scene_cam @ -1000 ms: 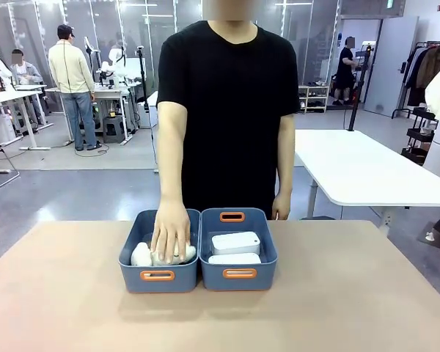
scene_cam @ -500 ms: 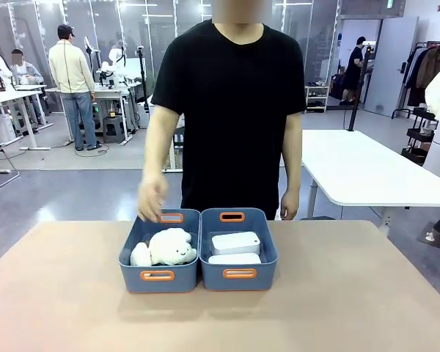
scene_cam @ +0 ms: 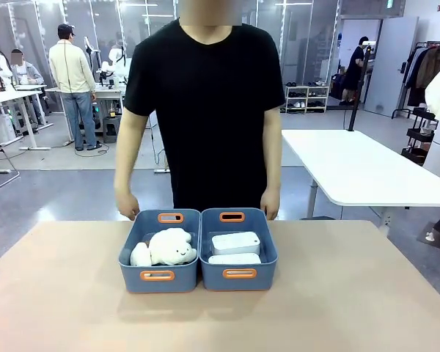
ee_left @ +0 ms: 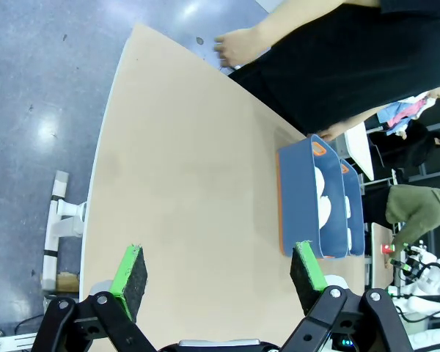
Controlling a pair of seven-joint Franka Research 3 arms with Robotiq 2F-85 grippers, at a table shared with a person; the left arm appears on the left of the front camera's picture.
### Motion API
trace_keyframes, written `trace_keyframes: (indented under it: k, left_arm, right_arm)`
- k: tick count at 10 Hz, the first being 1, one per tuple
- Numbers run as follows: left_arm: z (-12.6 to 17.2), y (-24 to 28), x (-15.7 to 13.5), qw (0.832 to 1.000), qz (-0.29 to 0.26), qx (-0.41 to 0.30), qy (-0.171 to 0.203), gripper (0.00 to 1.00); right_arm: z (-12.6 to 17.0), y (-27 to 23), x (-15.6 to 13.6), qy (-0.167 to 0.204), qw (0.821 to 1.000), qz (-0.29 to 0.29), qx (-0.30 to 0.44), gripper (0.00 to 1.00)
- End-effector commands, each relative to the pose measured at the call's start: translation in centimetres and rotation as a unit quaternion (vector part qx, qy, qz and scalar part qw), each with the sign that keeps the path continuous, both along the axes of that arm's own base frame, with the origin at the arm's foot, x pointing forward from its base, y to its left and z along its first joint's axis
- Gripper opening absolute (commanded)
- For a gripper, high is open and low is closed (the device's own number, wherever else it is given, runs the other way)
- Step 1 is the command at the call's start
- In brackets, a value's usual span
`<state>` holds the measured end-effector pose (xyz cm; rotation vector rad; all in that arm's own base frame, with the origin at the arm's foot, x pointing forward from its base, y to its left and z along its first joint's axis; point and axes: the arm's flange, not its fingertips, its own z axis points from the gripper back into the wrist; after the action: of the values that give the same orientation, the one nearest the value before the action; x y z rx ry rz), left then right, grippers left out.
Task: Sort the digital clocks into the basket.
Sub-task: Pick up the Digital clock from the table and place it into the empty Plastic storage basket.
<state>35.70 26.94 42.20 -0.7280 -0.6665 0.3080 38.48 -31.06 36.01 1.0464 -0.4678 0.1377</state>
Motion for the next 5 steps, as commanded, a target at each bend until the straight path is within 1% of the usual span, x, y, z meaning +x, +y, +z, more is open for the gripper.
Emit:
trace_keyframes:
  k: [1, 5]
  left_arm:
    - [0.08, 0.04, -0.24, 1.000, -0.006, -0.005, 0.000, 1.00]
    - [0.08, 0.04, -0.24, 1.000, -0.006, -0.005, 0.000, 1.00]
  right_arm:
    - [0.18, 0.12, -0.12, 0.004, 1.000, 0.006, -0.008, 1.00]
    - [0.18, 0.12, -0.12, 0.004, 1.000, 0.006, -0.008, 1.00]
